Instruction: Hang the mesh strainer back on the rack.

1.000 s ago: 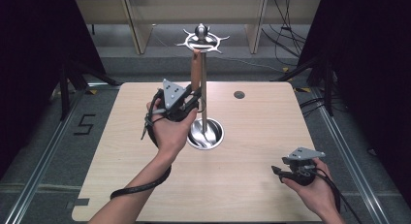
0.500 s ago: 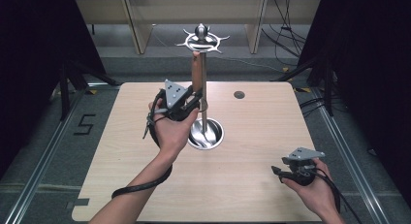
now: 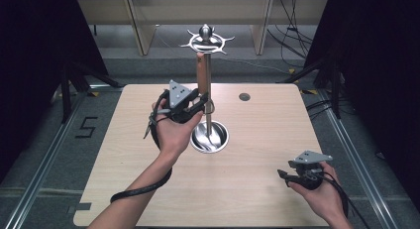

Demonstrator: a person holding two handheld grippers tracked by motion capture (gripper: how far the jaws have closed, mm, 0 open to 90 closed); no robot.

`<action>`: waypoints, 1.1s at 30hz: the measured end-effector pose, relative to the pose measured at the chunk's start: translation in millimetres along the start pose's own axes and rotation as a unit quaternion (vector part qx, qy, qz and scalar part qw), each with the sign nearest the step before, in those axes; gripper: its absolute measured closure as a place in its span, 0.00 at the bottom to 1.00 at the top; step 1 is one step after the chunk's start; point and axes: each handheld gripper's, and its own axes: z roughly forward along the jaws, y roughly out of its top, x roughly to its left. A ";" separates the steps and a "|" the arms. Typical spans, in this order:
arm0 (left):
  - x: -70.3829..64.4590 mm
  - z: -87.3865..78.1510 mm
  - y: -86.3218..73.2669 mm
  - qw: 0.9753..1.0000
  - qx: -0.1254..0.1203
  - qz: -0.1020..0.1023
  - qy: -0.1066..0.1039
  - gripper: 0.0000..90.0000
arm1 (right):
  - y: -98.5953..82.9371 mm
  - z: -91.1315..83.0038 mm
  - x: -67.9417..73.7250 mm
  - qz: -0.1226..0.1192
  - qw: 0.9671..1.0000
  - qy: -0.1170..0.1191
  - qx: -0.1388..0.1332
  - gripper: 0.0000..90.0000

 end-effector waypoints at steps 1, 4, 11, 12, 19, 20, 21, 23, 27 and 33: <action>2.1 -1.9 -1.3 1.000 0.004 -0.001 -0.005 0.70 | -0.1 0.2 0.3 0.001 1.000 0.000 0.000 0.52; 6.4 -6.6 -2.9 1.000 0.005 -0.003 -0.012 0.68 | -0.4 1.4 0.0 0.002 1.000 -0.001 -0.006 0.52; 11.1 -22.6 -0.8 1.000 -0.001 0.004 -0.024 0.60 | 0.1 1.0 0.1 -0.003 1.000 0.000 0.000 0.52; 12.2 -25.3 -0.3 1.000 -0.001 0.004 -0.026 0.59 | 0.1 0.8 0.5 0.000 1.000 0.000 0.002 0.52; 20.0 -44.0 -3.8 0.999 0.014 0.001 -0.042 0.54 | -0.1 0.6 1.2 0.004 1.000 -0.001 -0.002 0.52; 21.0 -46.6 -5.4 0.999 0.016 -0.003 -0.046 0.54 | -0.1 0.5 0.5 0.001 1.000 -0.001 -0.003 0.52; 22.4 -49.1 -7.1 0.999 0.017 -0.007 -0.048 0.54 | 0.1 -0.2 -0.1 -0.001 1.000 -0.002 -0.001 0.52; 25.5 -54.1 -10.1 0.998 0.021 -0.014 -0.052 0.53 | 0.1 -0.1 -0.3 -0.003 1.000 -0.003 -0.002 0.52; 30.8 -60.6 -14.3 0.998 0.025 -0.027 -0.057 0.52 | 0.1 0.4 0.6 0.004 1.000 -0.002 -0.003 0.52; 44.5 -72.7 -25.3 0.998 0.038 -0.029 -0.049 0.52 | 0.5 0.8 1.3 0.005 1.000 0.000 -0.001 0.52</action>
